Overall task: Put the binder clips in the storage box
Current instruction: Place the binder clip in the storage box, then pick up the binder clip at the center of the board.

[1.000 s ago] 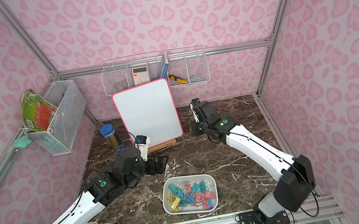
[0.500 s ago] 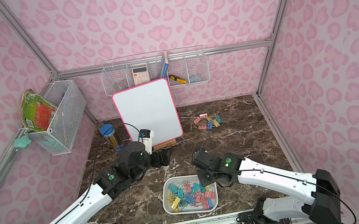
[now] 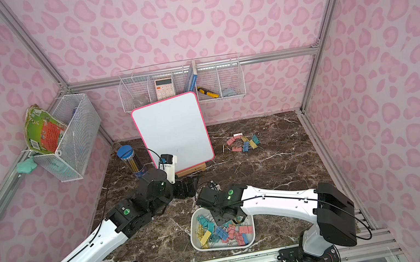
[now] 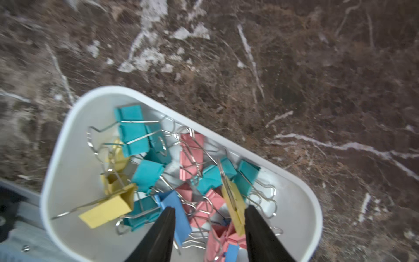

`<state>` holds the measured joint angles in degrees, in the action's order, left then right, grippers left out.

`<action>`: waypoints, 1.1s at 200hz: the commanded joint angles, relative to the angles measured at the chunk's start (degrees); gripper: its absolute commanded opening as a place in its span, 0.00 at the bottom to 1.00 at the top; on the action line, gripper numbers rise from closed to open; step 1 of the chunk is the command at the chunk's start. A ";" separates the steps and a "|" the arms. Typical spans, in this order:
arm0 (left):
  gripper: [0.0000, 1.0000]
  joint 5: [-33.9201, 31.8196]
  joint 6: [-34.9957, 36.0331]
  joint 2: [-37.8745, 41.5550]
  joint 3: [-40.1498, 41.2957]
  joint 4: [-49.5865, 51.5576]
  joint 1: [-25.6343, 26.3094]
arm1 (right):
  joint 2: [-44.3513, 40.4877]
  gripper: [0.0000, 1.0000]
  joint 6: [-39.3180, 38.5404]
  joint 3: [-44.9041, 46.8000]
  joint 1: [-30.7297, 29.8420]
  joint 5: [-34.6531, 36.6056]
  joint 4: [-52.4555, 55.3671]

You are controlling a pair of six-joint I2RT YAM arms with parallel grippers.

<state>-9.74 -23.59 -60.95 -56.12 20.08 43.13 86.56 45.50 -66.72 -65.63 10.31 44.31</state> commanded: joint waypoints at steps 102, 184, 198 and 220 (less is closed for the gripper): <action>0.99 1.15 0.01 6.25 1.44 3.36 -0.09 | 27.34 0.46 -12.37 -27.99 40.11 -13.06 -19.83; 0.99 0.78 0.46 7.96 1.58 4.96 -0.07 | 41.21 0.43 -11.99 -35.33 37.82 -6.51 -21.80; 0.99 0.78 0.74 7.86 1.19 5.34 -0.05 | 42.04 0.43 -11.66 -35.15 37.81 -5.66 -22.39; 0.99 0.68 0.57 8.15 1.02 5.35 -0.07 | 42.90 0.47 -11.59 -36.20 37.74 -4.77 -21.37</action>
<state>-8.51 -23.75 -53.04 -54.54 24.97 43.13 128.88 33.26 -102.10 -27.79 3.03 23.29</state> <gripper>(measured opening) 0.991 0.453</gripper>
